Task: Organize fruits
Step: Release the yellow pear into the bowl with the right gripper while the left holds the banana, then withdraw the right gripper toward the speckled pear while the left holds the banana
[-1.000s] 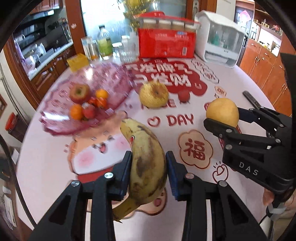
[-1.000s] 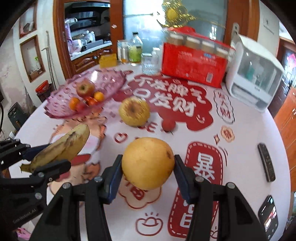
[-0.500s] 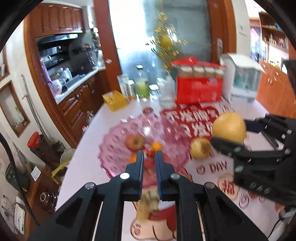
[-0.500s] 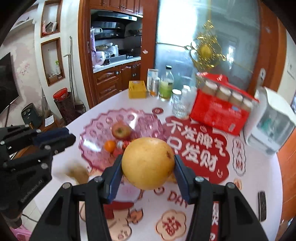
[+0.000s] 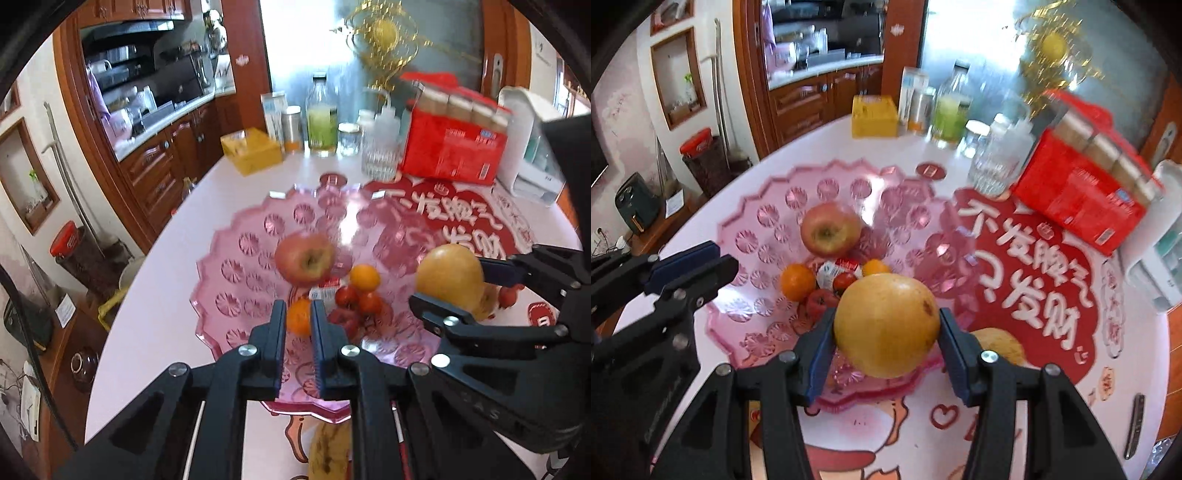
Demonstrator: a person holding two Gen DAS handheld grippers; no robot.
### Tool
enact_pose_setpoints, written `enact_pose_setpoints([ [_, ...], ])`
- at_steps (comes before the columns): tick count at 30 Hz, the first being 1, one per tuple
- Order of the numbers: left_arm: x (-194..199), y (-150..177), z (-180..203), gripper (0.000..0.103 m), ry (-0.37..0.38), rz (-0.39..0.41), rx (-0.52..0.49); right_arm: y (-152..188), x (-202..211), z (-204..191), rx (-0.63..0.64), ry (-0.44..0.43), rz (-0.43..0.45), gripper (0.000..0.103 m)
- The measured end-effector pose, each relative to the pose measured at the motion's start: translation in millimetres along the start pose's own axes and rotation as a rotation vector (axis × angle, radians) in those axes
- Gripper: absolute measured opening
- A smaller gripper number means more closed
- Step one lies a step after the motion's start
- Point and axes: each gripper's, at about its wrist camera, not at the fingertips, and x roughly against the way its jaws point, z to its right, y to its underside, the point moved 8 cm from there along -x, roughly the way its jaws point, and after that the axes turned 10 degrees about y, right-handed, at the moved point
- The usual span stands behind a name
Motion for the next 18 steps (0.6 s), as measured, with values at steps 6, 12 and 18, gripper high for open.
enact_pose_setpoints([
  [6,-11.9,12.2,-7.6,0.039,-0.019,-0.019,0.003,-0.3,-14.0,-9.4,0.032,0.016,0.027,0.056],
  [12,-2.5,15.2,-18.6,0.081,-0.025,0.016,0.041,5.0,-12.2,4.2,0.000,0.023,0.036,0.058],
  [18,21.1,19.2,-7.4,0.084,-0.019,0.037,-0.004,11.4,14.9,21.9,-0.049,0.024,0.090,0.061],
])
